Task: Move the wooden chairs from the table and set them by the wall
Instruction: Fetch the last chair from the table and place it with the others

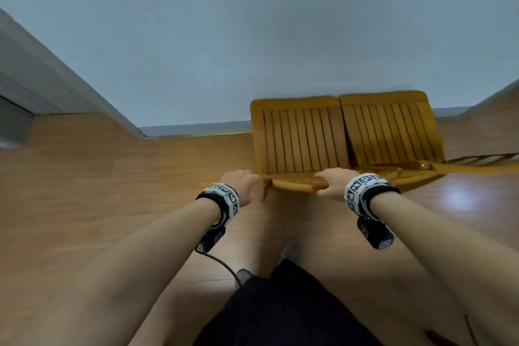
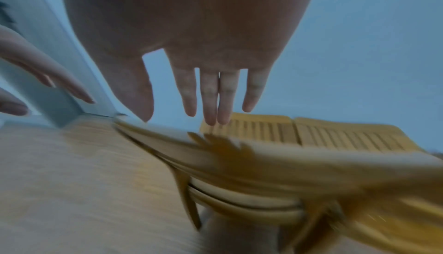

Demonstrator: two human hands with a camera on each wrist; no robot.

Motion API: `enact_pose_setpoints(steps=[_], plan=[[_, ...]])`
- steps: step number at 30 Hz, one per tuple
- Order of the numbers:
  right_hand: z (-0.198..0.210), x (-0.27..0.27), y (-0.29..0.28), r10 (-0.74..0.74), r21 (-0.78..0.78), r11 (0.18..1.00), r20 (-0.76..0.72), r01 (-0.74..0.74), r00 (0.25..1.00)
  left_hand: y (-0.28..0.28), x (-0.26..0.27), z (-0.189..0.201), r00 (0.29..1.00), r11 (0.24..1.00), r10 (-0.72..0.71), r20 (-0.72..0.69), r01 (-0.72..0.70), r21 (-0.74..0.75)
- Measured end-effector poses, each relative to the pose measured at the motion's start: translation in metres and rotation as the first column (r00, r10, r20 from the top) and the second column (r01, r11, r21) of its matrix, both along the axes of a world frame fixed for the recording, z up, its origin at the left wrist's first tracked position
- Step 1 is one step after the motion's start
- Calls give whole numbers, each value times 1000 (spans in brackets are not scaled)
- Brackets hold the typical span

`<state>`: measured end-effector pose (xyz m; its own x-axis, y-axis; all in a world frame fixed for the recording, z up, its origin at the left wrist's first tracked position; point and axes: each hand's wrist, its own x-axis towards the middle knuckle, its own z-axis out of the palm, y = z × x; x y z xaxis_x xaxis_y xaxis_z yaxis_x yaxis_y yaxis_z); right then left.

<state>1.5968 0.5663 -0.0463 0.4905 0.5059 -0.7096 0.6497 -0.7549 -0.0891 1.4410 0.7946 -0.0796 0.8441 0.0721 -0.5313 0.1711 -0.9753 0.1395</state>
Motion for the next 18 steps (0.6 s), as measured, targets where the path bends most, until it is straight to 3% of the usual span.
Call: enact_pose_setpoints(steps=[3,6,9,13,18], plan=[[21,-23,46,114,39,993,11,-114,993,30,-34,19,997,996,83,3,-83,41],[54,-71,126,299,75,950,67,-304,952,81,-111,53,969,966,243,42,-246,77],[71,-129,206,475,107,869,96,-484,874,121,-202,82,894,888,443,67,-448,99],[79,-229,308,696,162,692,108,-704,710,157,-335,113,710,696,700,74,-703,146],[95,-374,411,892,199,390,163,-899,423,174,-487,145,394,365,912,114,-907,211]])
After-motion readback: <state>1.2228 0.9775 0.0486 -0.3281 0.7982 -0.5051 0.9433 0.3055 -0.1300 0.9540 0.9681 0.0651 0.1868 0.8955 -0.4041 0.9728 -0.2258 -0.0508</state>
